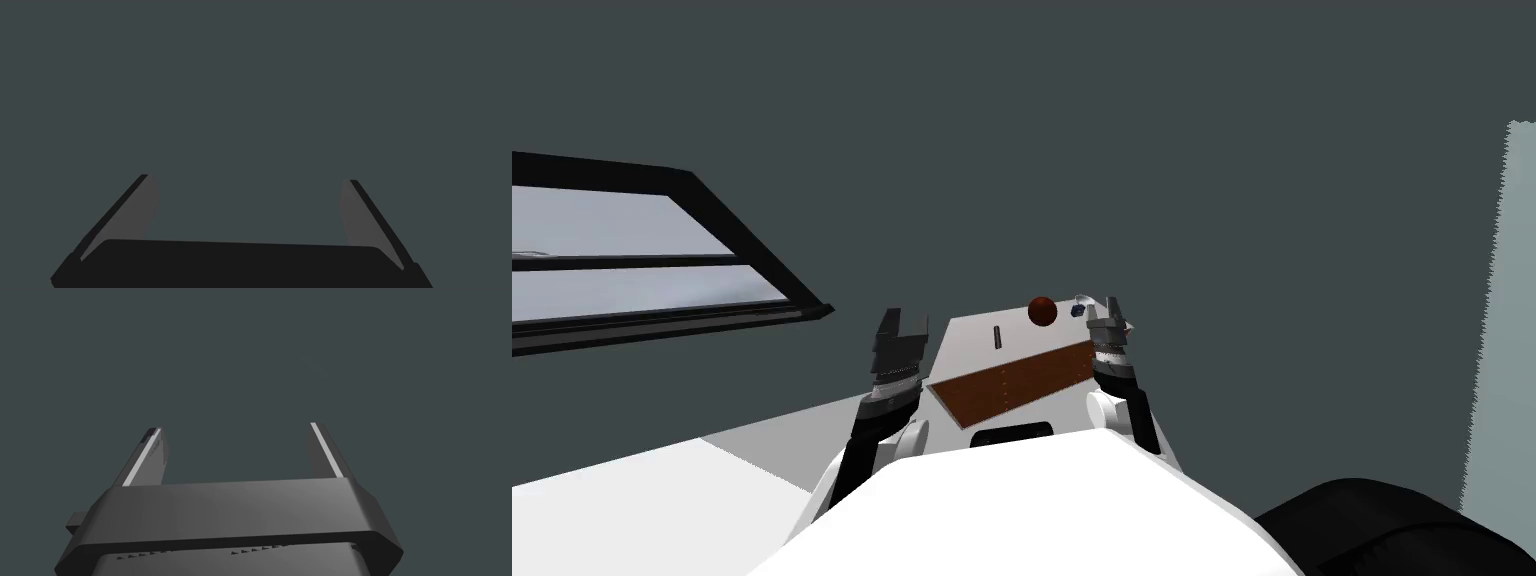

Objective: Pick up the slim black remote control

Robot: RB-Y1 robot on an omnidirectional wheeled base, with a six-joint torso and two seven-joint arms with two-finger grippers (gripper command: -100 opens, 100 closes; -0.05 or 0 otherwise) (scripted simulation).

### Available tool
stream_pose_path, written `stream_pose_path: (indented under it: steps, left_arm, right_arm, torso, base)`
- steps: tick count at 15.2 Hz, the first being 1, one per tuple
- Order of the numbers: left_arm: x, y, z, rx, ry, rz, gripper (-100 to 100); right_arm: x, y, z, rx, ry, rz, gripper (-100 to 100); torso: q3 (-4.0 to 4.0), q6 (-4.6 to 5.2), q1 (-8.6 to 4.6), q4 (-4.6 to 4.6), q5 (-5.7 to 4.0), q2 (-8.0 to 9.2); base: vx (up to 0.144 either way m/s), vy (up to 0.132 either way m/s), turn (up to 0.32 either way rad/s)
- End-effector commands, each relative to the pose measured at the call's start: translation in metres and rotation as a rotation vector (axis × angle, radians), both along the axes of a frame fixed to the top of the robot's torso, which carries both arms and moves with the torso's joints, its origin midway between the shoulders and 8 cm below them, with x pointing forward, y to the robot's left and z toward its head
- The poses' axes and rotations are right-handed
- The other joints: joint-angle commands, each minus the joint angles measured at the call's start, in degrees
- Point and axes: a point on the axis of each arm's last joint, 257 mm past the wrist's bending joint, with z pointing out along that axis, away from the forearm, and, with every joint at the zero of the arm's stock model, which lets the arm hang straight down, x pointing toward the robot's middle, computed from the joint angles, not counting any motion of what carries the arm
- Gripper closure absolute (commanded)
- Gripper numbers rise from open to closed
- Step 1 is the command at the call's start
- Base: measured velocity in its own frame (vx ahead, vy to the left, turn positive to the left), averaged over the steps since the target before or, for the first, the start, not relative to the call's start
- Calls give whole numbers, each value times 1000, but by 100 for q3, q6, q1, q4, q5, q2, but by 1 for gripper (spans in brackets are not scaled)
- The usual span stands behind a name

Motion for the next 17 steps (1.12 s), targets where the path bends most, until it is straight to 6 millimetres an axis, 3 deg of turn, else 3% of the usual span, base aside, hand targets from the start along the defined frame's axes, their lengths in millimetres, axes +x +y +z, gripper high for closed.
stream_pose_path:
  steps: [1,8,15,17]
  left_arm:
    - [4,-1,-6,33,26,-8,-100]
    - [28,9,-37,132,156,4,-100]
    - [58,41,-84,233,337,76,-100]
    - [61,42,-89,230,359,79,-100]
  right_arm:
    - [0,0,0,0,0,0,0]
    - [0,0,0,0,0,0,0]
    - [0,0,0,0,0,0,0]
    - [0,0,0,0,0,0,0]
  torso:
    - [0,0,0,0,0,0]
    - [-1,3,9,0,2,-1]
    - [-1,2,10,-1,2,-2]
    - [-1,3,10,-1,2,-2]
  base:
    - [0,1,-57]
    - [1,11,-128]
    - [1,15,-176]
    - [0,17,-137]
